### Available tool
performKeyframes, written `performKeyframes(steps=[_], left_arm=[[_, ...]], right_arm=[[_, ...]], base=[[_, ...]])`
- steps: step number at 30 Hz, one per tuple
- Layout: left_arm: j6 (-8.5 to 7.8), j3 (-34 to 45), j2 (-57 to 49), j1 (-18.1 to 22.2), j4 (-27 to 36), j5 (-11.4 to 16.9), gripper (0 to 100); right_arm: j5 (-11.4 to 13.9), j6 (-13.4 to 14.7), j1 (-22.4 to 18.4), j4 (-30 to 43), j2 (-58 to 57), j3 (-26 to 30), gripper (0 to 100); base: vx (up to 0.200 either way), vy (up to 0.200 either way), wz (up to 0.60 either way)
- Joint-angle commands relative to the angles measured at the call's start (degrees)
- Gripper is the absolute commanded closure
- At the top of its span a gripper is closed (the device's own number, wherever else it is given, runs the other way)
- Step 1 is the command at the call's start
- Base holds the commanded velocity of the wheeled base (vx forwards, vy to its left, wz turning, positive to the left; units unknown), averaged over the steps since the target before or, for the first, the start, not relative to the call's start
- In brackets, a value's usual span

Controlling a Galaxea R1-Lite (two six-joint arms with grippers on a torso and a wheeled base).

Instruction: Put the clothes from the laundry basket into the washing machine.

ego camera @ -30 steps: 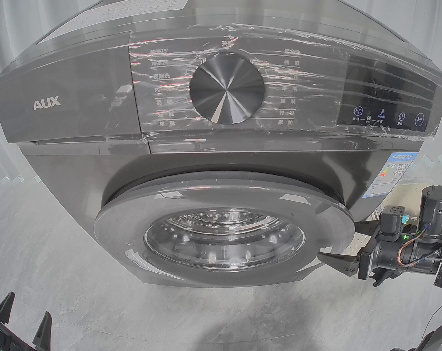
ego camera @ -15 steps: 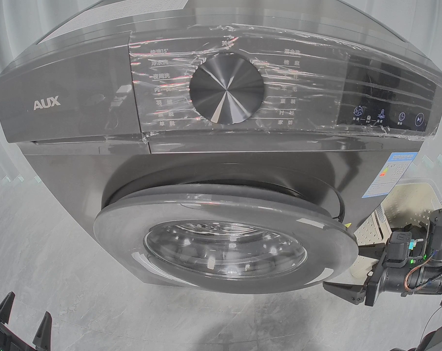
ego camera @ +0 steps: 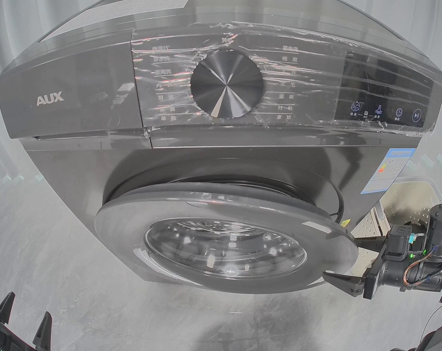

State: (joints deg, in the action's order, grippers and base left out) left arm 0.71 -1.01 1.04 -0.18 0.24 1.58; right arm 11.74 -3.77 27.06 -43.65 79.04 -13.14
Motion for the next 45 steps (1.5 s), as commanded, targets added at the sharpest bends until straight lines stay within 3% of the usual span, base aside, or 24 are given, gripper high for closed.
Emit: performKeyframes(steps=[1,9,20,30,33,37,45], left_arm=[[0.08,0.9,-0.9,0.0,0.0,0.0,0],[0.0,0.8,-1.0,0.0,0.0,0.0,0],[0.0,0.8,-0.9,0.0,0.0,0.0,0],[0.17,0.8,-0.9,0.0,0.0,-0.1,0],[0.17,0.8,-0.9,0.0,0.0,-0.1,0],[0.08,0.8,-0.9,0.0,0.0,-0.1,0],[0.08,0.9,-0.9,0.0,0.0,-0.1,0]], right_arm=[[0.2,0.1,0.4,-0.2,3.0,-0.8,0],[0.1,0.3,3.9,0.4,-0.8,3.7,0],[0.1,0.6,0.7,-0.2,0.4,0.9,0],[0.3,0.8,1.6,0.6,1.2,1.0,0],[0.5,0.9,2.5,0.5,0.8,2.1,0],[0.5,1.1,7.2,0.1,-1.3,5.1,0],[0.3,1.9,4.4,-0.1,-2.6,5.1,0]], base=[[0.0,0.0,0.0],[0.0,0.0,0.0],[-0.018,0.0,0.0],[-0.1,0.0,0.0],[0.0,0.0,0.0],[0.0,0.0,0.0],[0.0,0.0,0.0]])
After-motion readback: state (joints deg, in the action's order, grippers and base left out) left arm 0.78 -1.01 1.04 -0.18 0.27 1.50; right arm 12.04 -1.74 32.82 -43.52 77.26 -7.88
